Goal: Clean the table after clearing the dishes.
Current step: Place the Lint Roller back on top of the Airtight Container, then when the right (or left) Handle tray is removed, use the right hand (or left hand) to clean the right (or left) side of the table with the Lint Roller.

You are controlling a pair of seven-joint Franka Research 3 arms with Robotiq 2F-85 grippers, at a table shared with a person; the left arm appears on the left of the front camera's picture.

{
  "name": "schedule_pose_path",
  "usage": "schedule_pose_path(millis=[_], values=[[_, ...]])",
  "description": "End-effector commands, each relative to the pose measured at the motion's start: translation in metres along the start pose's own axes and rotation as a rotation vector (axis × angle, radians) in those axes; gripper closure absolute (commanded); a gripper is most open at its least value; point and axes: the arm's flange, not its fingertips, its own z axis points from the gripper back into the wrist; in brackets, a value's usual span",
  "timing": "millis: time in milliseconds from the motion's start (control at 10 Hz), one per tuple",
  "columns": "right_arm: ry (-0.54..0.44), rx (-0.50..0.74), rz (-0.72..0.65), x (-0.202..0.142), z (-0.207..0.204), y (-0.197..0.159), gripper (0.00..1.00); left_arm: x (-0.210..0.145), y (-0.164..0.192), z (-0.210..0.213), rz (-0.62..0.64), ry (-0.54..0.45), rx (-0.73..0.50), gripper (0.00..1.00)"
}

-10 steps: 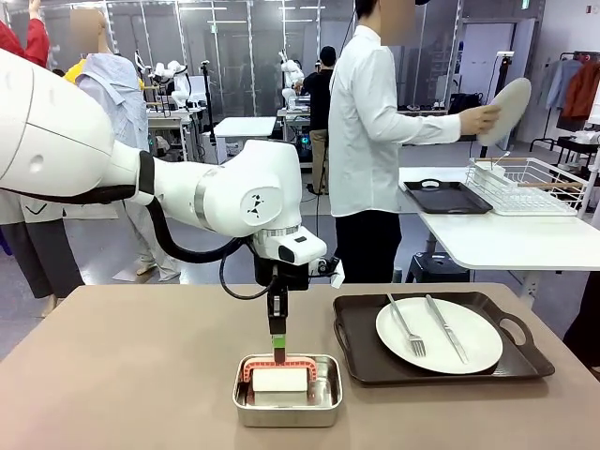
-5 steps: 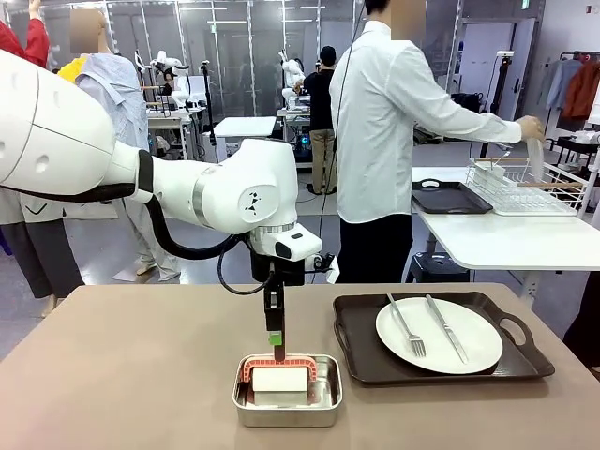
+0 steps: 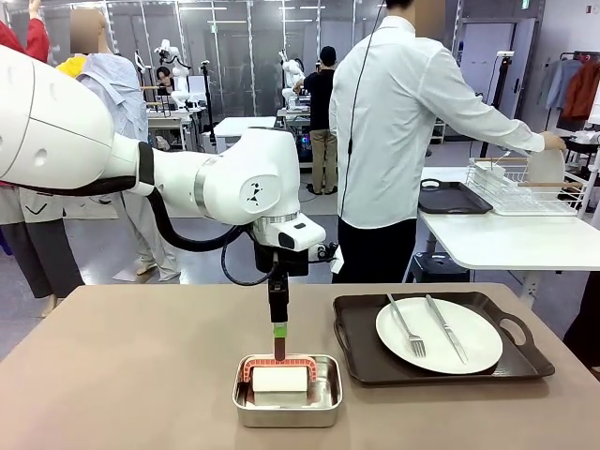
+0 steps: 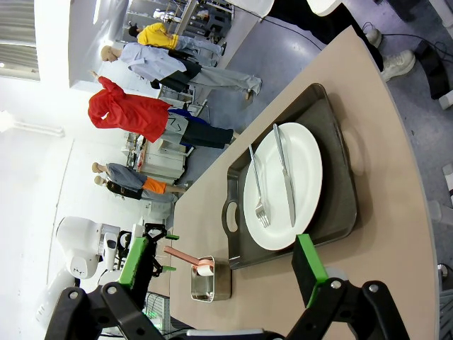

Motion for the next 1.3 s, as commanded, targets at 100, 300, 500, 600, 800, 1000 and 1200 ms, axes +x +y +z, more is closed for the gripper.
schedule_pose_path(millis=[100,300,500,600,800,1000,1200], values=[[-0.011,0.015,0.003,0.0001,0.0016,0.0029,0.0,0.0,0.0,0.0,0.0,0.0,0.0,0.0],[-0.011,0.015,0.003,0.0001,0.0016,0.0029,0.0,0.0,0.0,0.0,0.0,0.0,0.0,0.0],[-0.011,0.015,0.003,0.0001,0.0016,0.0029,0.0,0.0,0.0,0.0,0.0,0.0,0.0,0.0],[-0.011,0.015,0.003,0.0001,0.0016,0.0029,0.0,0.0,0.0,0.0,0.0,0.0,0.0,0.0],[-0.011,0.015,0.003,0.0001,0.0016,0.0029,0.0,0.0,0.0,0.0,0.0,0.0,0.0,0.0],[-0.011,0.015,0.003,0.0001,0.0016,0.0029,0.0,0.0,0.0,0.0,0.0,0.0,0.0,0.0],[-0.011,0.015,0.003,0.0001,0.0016,0.0029,0.0,0.0,0.0,0.0,0.0,0.0,0.0,0.0]])
